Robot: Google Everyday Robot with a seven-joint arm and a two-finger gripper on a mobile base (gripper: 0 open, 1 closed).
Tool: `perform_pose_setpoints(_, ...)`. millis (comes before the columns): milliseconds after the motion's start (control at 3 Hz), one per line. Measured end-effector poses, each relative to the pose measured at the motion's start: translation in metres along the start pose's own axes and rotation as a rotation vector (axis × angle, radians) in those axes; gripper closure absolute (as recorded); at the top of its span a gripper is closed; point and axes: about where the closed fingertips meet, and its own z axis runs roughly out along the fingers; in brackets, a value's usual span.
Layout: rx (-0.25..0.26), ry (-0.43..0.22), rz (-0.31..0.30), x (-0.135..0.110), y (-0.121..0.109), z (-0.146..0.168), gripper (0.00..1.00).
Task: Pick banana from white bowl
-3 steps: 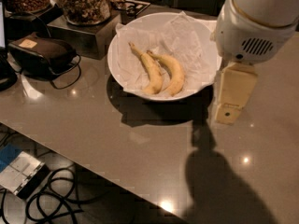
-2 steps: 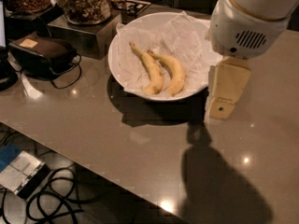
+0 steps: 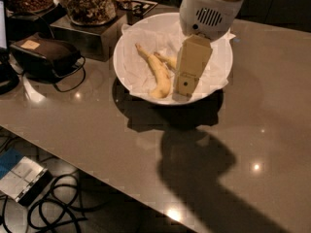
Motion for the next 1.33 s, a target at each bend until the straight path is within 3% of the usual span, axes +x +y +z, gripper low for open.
perform_pose_setpoints(333,0.02,-0.025,-0.005,-0.009,-0.005,0.0,0.0)
perform_pose_setpoints(1000,0.014,-0.153,0.193,-0.005,-0.037,-0.004,0.0)
perform_pose_setpoints(1333,0.001,-0.175,0.261,-0.005,-0.044,-0.003,0.04)
